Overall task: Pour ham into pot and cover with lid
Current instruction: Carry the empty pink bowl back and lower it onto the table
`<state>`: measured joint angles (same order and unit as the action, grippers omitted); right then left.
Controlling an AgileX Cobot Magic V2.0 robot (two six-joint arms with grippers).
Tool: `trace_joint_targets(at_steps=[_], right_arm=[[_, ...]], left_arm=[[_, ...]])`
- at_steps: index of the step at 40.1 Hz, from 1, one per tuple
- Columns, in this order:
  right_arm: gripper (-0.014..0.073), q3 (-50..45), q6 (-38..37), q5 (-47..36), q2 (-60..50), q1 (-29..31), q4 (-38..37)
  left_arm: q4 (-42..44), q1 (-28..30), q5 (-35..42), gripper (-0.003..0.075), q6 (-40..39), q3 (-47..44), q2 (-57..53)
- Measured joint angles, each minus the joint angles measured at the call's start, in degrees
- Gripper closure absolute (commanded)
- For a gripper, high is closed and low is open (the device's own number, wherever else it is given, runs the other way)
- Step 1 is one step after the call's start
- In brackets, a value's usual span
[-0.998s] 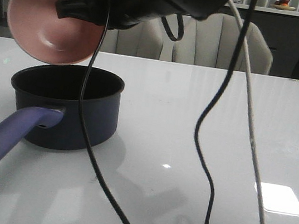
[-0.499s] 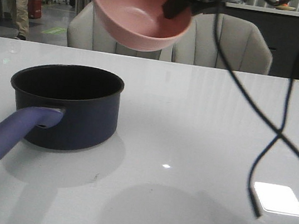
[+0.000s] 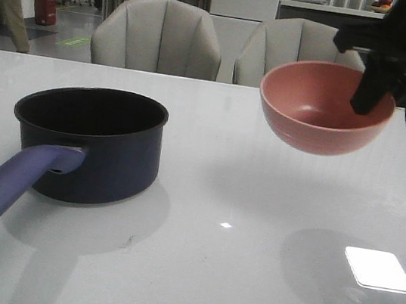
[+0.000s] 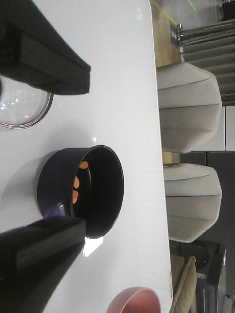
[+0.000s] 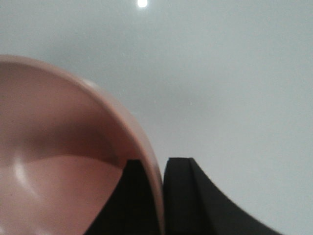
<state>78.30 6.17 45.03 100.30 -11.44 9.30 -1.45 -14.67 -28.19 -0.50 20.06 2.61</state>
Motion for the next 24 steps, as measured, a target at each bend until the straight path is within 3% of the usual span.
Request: trace_joint_targets(at_steps=[9, 18, 24], right_arm=[[0.0421, 0.0, -0.09, 2.54, 6.94, 1.39, 0.0], [0.0183, 0.0, -0.09, 1.67, 10.61, 1.72, -0.12], [0.012, 0.0, -0.09, 1.67, 11.27, 1.72, -0.35]], left_arm=[[0.0, 0.0, 0.0, 0.0168, 0.0, 0.0, 0.0], [0.0, 0.0, 0.0, 0.0168, 0.0, 0.0, 0.0], [0.0, 0.0, 0.0, 0.0168, 0.0, 0.0, 0.0]])
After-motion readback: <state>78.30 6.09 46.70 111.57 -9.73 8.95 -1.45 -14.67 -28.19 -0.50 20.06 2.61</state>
